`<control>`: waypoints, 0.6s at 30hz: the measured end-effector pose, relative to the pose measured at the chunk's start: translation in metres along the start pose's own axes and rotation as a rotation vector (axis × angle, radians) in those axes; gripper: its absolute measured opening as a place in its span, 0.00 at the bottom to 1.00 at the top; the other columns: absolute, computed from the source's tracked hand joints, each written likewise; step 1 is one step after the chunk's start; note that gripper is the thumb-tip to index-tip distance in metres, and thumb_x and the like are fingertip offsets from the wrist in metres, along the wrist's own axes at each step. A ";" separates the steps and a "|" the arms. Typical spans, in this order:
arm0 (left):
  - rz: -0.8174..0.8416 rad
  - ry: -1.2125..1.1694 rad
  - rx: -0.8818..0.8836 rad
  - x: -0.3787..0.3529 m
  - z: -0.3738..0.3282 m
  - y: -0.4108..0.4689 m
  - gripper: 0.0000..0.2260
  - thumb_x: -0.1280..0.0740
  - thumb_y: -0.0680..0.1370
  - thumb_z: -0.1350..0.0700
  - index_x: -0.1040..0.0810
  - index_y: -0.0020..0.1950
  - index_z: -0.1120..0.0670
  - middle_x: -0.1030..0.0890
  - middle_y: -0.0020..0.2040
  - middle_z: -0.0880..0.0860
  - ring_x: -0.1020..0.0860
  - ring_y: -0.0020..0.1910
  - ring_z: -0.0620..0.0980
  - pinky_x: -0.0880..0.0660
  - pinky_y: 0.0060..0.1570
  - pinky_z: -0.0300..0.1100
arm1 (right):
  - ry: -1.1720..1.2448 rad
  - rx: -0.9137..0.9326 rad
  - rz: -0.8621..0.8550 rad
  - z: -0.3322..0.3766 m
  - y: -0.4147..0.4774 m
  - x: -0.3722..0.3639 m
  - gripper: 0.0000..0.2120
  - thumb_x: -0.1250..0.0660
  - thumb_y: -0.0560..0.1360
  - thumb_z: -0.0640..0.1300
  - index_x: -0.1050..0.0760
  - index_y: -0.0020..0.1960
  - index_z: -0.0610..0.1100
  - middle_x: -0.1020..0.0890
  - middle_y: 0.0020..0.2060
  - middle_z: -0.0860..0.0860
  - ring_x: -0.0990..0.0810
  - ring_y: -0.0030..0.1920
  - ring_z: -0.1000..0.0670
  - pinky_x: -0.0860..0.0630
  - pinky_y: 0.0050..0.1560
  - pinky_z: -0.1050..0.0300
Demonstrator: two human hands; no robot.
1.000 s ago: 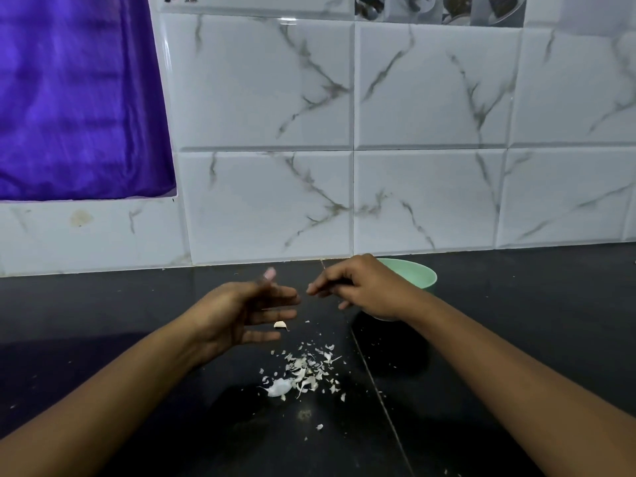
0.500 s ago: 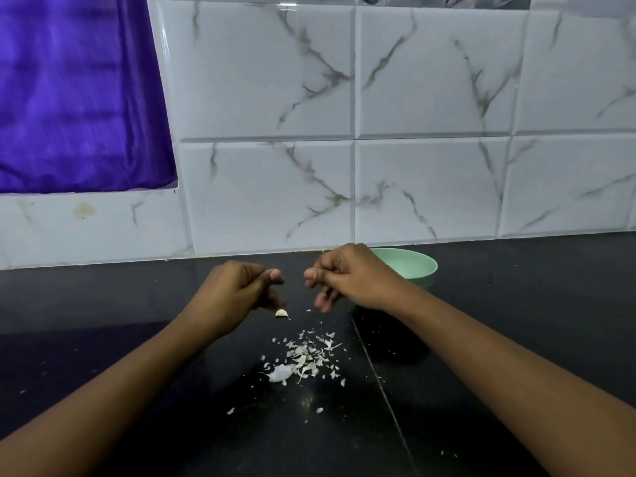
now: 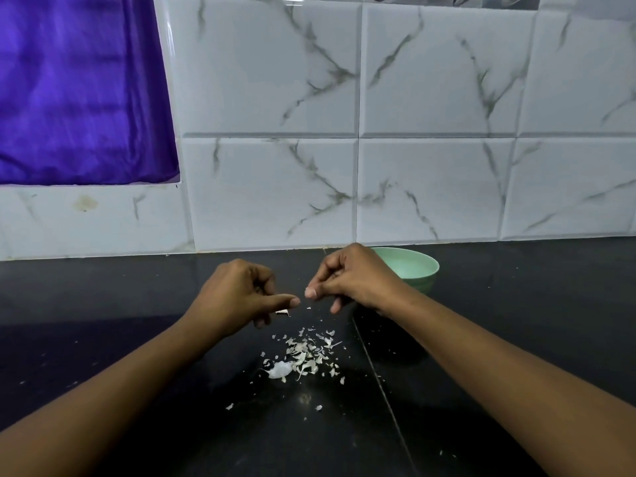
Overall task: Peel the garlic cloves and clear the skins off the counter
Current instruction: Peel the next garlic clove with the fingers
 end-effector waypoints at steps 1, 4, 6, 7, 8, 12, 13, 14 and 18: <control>-0.005 -0.028 0.022 0.000 -0.001 -0.001 0.23 0.26 0.62 0.37 0.27 0.26 0.55 0.21 0.23 0.51 0.24 0.22 0.43 0.28 0.29 0.37 | -0.023 0.012 -0.046 0.002 0.000 0.002 0.10 0.25 0.69 0.44 0.21 0.35 0.39 0.18 0.28 0.47 0.22 0.24 0.52 0.26 0.26 0.63; 0.065 0.010 0.069 -0.008 -0.004 -0.006 0.32 0.35 0.60 0.24 0.26 0.28 0.56 0.21 0.23 0.51 0.22 0.24 0.43 0.25 0.34 0.42 | 0.069 -0.063 0.030 0.007 -0.004 -0.002 0.20 0.36 0.77 0.53 0.20 0.40 0.37 0.17 0.29 0.46 0.19 0.28 0.51 0.23 0.30 0.61; 0.082 0.143 0.060 -0.013 -0.005 -0.006 0.35 0.42 0.61 0.22 0.23 0.33 0.55 0.20 0.25 0.49 0.22 0.26 0.41 0.25 0.37 0.44 | 0.125 -0.116 0.192 0.010 -0.008 -0.011 0.26 0.44 0.78 0.59 0.20 0.46 0.37 0.16 0.34 0.44 0.17 0.33 0.49 0.22 0.36 0.58; 0.064 0.217 0.043 -0.015 -0.006 -0.005 0.35 0.42 0.63 0.22 0.23 0.34 0.55 0.20 0.26 0.49 0.22 0.27 0.42 0.26 0.36 0.44 | 0.138 -0.127 0.251 0.011 -0.009 -0.016 0.28 0.47 0.78 0.61 0.21 0.47 0.38 0.16 0.36 0.44 0.17 0.35 0.48 0.22 0.37 0.58; 0.042 0.281 0.020 -0.015 -0.007 -0.004 0.32 0.42 0.66 0.25 0.22 0.35 0.54 0.20 0.27 0.49 0.23 0.28 0.42 0.26 0.35 0.44 | 0.144 -0.120 0.283 0.011 -0.010 -0.019 0.29 0.49 0.78 0.62 0.21 0.48 0.39 0.16 0.37 0.44 0.17 0.36 0.48 0.21 0.37 0.58; 0.100 0.141 -0.071 -0.016 -0.013 -0.001 0.17 0.37 0.77 0.43 0.25 0.32 0.50 0.23 0.25 0.41 0.27 0.26 0.40 0.32 0.31 0.40 | 0.194 -0.068 0.329 0.010 -0.009 -0.015 0.17 0.42 0.80 0.51 0.22 0.54 0.40 0.17 0.44 0.43 0.17 0.43 0.48 0.20 0.43 0.57; 0.142 0.095 -0.087 -0.017 -0.014 -0.002 0.16 0.37 0.79 0.47 0.26 0.32 0.49 0.24 0.25 0.39 0.28 0.25 0.39 0.35 0.30 0.37 | 0.219 -0.071 0.352 0.009 -0.009 -0.012 0.13 0.40 0.79 0.48 0.21 0.53 0.41 0.17 0.45 0.42 0.16 0.43 0.48 0.20 0.43 0.58; 0.180 0.045 -0.108 -0.019 -0.015 -0.002 0.14 0.38 0.80 0.50 0.27 0.33 0.48 0.25 0.24 0.38 0.29 0.24 0.39 0.36 0.29 0.35 | 0.246 -0.080 0.370 0.008 -0.009 -0.010 0.11 0.38 0.78 0.46 0.21 0.53 0.41 0.17 0.44 0.42 0.16 0.42 0.48 0.20 0.44 0.58; 0.288 -0.278 -0.075 -0.021 -0.015 -0.005 0.09 0.40 0.81 0.57 0.29 0.41 0.54 0.28 0.28 0.44 0.32 0.25 0.39 0.33 0.27 0.33 | 0.342 -0.133 0.386 0.007 -0.009 -0.008 0.12 0.32 0.70 0.47 0.20 0.51 0.42 0.16 0.39 0.43 0.15 0.38 0.49 0.19 0.41 0.59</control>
Point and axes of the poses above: each hand's wrist, its own y-axis towards the middle knuckle, its own x-axis out of the back of the hand, z = x × y, the point moved 3 cm from there along y, towards the middle knuckle
